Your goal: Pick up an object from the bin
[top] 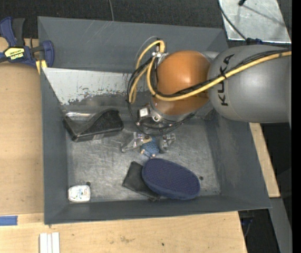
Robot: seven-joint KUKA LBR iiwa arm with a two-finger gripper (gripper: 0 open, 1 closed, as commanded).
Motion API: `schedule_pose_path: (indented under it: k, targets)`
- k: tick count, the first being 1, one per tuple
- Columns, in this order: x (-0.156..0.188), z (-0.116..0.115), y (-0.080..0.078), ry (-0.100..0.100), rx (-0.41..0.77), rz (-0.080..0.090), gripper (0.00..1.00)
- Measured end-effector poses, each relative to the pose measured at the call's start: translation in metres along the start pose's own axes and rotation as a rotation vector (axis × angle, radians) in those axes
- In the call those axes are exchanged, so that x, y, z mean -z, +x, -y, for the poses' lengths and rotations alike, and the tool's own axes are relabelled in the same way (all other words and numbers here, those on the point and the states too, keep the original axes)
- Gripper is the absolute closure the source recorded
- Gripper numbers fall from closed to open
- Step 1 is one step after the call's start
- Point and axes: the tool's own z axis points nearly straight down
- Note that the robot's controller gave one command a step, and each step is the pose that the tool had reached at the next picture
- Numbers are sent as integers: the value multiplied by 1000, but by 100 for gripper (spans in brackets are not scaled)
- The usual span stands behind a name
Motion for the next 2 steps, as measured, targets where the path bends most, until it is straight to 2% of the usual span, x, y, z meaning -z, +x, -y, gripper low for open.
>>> schedule_pose_path:
  k: [1, 2]
  targets:
    - [2, 1, -3, 2, -3, 5, 100]
    - [151, 10, -12, 6, -5, 2, 100]
